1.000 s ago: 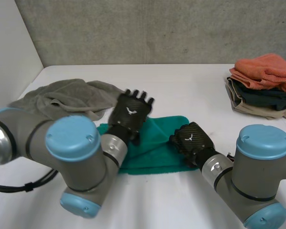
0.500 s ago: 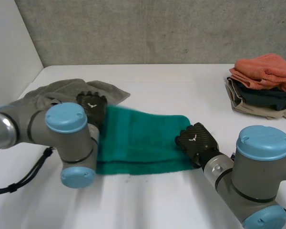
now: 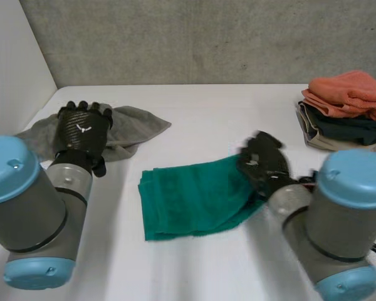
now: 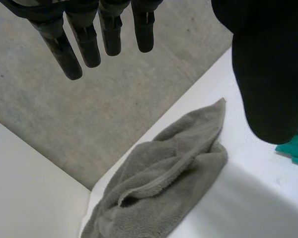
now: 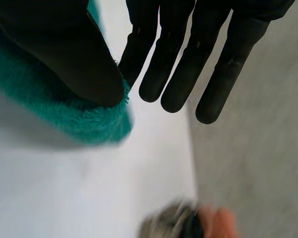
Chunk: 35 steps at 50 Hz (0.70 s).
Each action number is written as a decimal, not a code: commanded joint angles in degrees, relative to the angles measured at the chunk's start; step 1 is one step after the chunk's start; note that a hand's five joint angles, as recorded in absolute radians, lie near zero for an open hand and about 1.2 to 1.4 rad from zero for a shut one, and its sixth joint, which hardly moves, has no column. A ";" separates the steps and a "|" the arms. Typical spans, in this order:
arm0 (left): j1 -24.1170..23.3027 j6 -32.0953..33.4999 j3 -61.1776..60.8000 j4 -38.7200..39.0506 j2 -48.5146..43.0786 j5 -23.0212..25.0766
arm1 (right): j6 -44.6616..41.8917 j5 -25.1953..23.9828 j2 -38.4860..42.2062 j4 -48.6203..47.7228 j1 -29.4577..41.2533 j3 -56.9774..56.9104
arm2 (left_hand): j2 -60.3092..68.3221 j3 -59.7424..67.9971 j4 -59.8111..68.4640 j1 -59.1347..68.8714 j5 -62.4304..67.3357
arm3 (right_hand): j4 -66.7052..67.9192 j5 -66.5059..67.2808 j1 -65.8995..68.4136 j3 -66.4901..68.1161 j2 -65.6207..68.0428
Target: Fold the laundry.
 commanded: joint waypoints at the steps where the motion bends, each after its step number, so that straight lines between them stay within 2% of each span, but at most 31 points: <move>1: 0.90 0.00 -1.29 -0.01 0.97 0.00 | -1.41 -12.69 8.83 -9.37 14.60 -4.43 | -1.69 -2.07 -1.37 -2.04 -1.27 | 11.46 13.45 16.47 12.06 13.00; 3: 0.98 -0.18 -1.73 -0.01 0.97 0.00 | -3.25 -17.78 12.34 -10.25 17.58 -3.91 | -1.86 -2.24 -1.54 -2.21 -1.44 | 11.46 13.45 16.47 12.06 13.00; 8: 0.99 -2.11 -2.52 -0.01 0.97 0.00 | -5.81 -20.36 13.68 -10.96 19.45 -3.46 | -2.20 -2.57 -1.88 -2.55 -1.77 | 9.19 11.18 14.20 9.79 10.73; 9: 0.90 -2.90 -2.52 -0.01 1.06 0.00 | -5.03 -20.01 13.07 -11.04 19.36 -3.37 | -2.20 -2.57 -1.88 -2.55 -1.77 | -18.31 -16.32 -13.30 -17.71 -16.77; 10: 0.90 -3.43 -2.43 -0.01 1.06 0.00 | -4.15 -19.75 12.98 -11.22 19.27 -3.46 | -2.20 -2.57 -1.88 -2.55 -1.77 | -38.07 -36.08 -33.06 -37.47 -36.53; 11: 0.90 -3.87 -2.35 -0.01 1.06 0.00 | -2.83 -19.22 12.80 -11.22 19.44 -3.37 | -2.20 -2.57 -1.88 -2.55 -1.77 | -53.59 -51.60 -48.58 -52.99 -52.05; 12: 0.81 -5.18 -1.82 -0.01 1.06 0.00 | 0.31 -18.26 12.10 -11.22 19.27 -3.29 | -2.36 -2.74 -2.04 -2.72 -1.94 | -58.54 -56.55 -53.53 -57.94 -57.00; 15: 0.72 -6.68 -1.20 -0.01 1.14 0.00 | 8.23 -17.11 7.72 -10.43 17.17 -2.59 | -2.37 -2.74 -2.05 -2.72 -1.94 | -58.54 -56.55 -53.53 -57.94 -57.00; 16: 0.46 -7.90 -0.33 0.08 1.23 0.00 | 16.17 -17.02 3.44 -10.34 14.29 -1.28 | -2.03 -2.41 -1.71 -2.39 -1.61 | -58.54 -56.55 -53.53 -57.94 -57.00; 17: 0.37 -8.35 0.02 0.08 1.23 -0.09 | 20.60 -17.02 1.74 -10.34 12.69 -0.48 | -2.03 -2.41 -1.71 -2.38 -1.61 | -58.54 -56.55 -53.53 -57.94 -57.00; 18: 0.02 -9.22 0.99 -0.01 1.23 -0.18 | 29.70 -16.93 -1.58 -10.43 9.81 0.48 | -1.86 -2.24 -1.54 -2.22 -1.44 | -58.54 -56.55 -53.53 -57.94 -57.00; 19: -0.59 -10.10 1.78 -0.10 1.23 -0.18 | 33.61 -16.67 -2.74 -10.34 8.65 0.67 | -1.70 -2.07 -1.37 -2.05 -1.27 | -58.54 -56.55 -53.53 -57.94 -57.00; 20: -1.03 -10.46 2.13 -0.10 1.23 -0.09 | 41.83 -16.14 -4.24 -9.39 6.20 0.41 | -1.69 -2.07 -1.37 -2.05 -1.27 | -58.54 -56.55 -53.53 -57.94 -57.00; 24: -5.69 -13.18 4.86 -0.36 0.62 0.61 | 54.54 -16.14 -5.66 -2.03 0.57 -1.43 | -1.53 -1.90 -1.20 -1.88 -1.10 | -58.54 -56.55 -53.53 -57.94 -57.00; 29: -13.51 -16.35 8.64 -1.94 -5.35 2.72 | 59.14 -16.40 -3.91 8.19 -6.56 -5.91 | -1.69 -2.07 -1.37 -2.04 -1.27 | -58.54 -56.55 -53.53 -57.94 -57.00; 32: -16.58 -17.93 11.18 -3.17 -10.26 3.43 | 58.97 -16.49 0.99 12.93 -7.36 -10.29 | -1.69 -2.07 -1.37 -2.05 -1.27 | -58.54 -56.55 -53.53 -57.94 -57.00; 35: -17.21 -18.11 13.38 -5.18 -14.75 2.99 | 59.05 -16.75 5.93 15.93 -7.01 -13.91 | -1.36 -1.73 -1.04 -1.71 -0.94 | -58.54 -56.55 -53.53 -57.94 -57.00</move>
